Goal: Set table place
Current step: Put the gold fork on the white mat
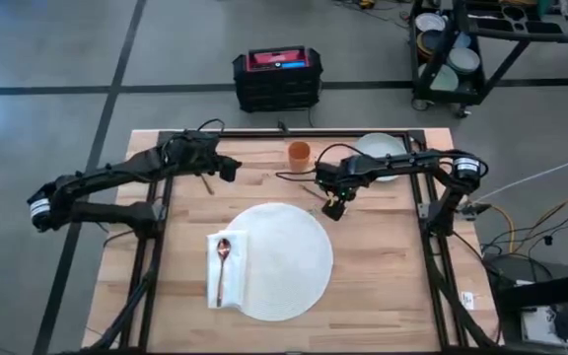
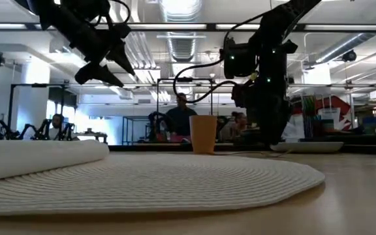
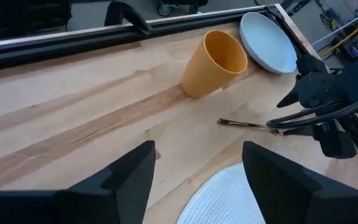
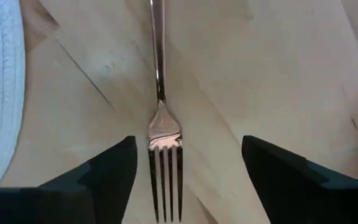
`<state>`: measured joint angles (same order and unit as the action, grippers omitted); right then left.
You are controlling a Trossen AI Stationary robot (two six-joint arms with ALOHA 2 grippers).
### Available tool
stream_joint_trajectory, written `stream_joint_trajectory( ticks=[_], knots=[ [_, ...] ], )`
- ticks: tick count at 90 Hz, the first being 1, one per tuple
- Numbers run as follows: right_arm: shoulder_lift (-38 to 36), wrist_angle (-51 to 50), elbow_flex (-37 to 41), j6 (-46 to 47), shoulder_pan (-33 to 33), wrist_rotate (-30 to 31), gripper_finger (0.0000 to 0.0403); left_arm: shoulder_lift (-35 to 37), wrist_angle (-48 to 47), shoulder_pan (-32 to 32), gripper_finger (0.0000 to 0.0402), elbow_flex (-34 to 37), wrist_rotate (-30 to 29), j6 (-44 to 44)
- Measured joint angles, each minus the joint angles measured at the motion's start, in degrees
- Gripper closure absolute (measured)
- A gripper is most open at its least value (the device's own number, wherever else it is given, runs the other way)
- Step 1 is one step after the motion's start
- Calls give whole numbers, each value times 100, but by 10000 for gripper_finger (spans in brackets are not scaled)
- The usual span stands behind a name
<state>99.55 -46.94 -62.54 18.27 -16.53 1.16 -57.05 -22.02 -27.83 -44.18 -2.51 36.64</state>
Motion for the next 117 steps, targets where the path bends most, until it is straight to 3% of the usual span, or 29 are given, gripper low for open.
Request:
stream_joint_trajectory(
  ticks=[31,56,97,117],
  knots=[
    [0,40,0,326,0,-119,150,-1,2,4,164,-2,-2,7],
    [4,408,0,652,33,-211,160,-1,-19,7,181,-1,4,171],
    [666,375,-51,668,129,-237,183,-1,-188,33,184,0,14,294],
    [682,314,-140,685,127,-236,227,-1,-193,33,184,-2,16,284]
  ],
)
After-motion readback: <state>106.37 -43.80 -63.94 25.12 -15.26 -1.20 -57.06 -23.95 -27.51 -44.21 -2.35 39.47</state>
